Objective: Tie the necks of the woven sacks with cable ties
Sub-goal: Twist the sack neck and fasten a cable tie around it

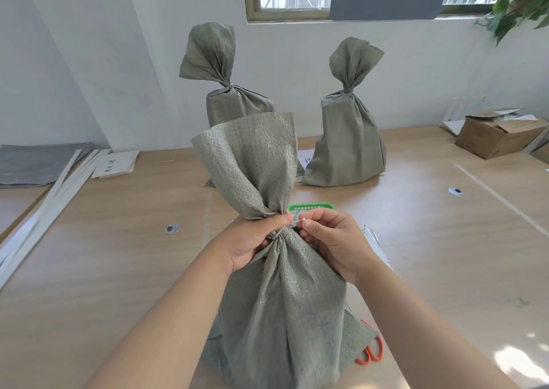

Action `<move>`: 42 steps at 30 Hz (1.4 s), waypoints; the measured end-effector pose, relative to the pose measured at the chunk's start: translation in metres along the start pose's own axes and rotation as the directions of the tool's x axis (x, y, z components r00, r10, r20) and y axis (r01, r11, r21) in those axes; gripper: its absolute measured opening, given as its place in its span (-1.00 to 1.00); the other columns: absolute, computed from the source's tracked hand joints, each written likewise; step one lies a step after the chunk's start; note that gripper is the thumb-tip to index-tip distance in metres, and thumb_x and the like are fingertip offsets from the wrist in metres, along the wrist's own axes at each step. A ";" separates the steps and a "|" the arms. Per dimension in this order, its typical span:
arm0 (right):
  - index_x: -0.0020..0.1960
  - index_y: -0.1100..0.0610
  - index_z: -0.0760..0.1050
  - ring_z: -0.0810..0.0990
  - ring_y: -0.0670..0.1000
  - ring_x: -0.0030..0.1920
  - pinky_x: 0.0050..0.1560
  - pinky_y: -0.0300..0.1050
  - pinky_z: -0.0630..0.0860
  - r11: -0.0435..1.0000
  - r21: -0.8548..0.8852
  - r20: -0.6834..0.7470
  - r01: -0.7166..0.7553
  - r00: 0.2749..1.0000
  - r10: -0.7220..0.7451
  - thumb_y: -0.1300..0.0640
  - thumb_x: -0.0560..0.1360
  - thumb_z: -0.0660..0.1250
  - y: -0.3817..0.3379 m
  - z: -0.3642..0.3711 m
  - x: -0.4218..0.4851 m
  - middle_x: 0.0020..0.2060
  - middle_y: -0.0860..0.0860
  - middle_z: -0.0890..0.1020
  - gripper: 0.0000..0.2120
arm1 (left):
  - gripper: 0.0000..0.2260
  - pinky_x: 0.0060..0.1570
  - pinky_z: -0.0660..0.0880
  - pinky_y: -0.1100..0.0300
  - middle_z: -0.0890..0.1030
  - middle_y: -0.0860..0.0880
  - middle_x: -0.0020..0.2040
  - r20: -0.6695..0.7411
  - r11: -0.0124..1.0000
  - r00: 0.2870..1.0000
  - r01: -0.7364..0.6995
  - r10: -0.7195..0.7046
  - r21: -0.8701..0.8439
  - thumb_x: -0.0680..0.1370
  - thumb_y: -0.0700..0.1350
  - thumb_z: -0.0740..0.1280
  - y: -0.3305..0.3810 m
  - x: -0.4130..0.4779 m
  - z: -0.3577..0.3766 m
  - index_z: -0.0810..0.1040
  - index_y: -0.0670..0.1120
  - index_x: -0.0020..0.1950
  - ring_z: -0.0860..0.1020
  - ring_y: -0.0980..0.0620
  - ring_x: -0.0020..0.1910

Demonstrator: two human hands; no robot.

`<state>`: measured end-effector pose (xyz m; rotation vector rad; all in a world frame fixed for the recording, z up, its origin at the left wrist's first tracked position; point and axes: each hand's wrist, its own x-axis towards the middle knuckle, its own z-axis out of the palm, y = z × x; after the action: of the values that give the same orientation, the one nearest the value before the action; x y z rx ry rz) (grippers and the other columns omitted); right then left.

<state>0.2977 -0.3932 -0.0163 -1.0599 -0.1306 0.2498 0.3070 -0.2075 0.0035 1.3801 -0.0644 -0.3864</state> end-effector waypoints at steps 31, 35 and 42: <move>-0.13 0.27 0.51 0.54 -0.07 -0.32 -0.19 -0.25 0.52 0.907 -0.345 0.096 0.242 0.970 -0.222 0.46 0.48 0.35 0.003 0.006 -0.008 -0.34 -0.04 0.63 -0.87 | -0.95 -0.17 0.51 0.25 0.62 -0.13 -0.19 0.102 0.992 0.992 -0.077 0.067 0.098 0.40 -0.20 0.38 -0.002 -0.003 0.008 0.60 -0.14 -0.17 0.60 0.01 -0.15; -0.13 0.26 0.52 0.54 -0.05 -0.31 -0.19 -0.24 0.51 0.902 -0.354 0.102 0.247 0.969 -0.225 0.45 0.48 0.36 0.003 0.007 -0.008 -0.34 -0.02 0.62 -0.87 | -0.86 -0.26 0.50 0.33 0.63 -0.13 -0.18 0.098 0.995 0.994 -0.062 0.054 0.082 0.42 -0.20 0.38 -0.001 -0.004 0.009 0.60 -0.20 -0.05 0.62 0.04 -0.17; -0.12 0.29 0.51 0.54 -0.08 -0.31 -0.19 -0.26 0.51 0.900 -0.356 0.114 0.251 0.968 -0.225 0.48 0.49 0.34 0.002 0.008 -0.009 -0.33 -0.09 0.64 -0.87 | -0.94 -0.13 0.53 0.23 0.66 -0.06 -0.24 0.113 0.992 0.991 -0.082 0.071 0.091 0.41 -0.23 0.37 0.001 -0.006 0.011 0.64 -0.12 -0.19 0.64 0.05 -0.19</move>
<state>0.2871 -0.3884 -0.0141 -1.3957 -0.3811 0.0382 0.2991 -0.2155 0.0078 1.4456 -0.2285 -0.3988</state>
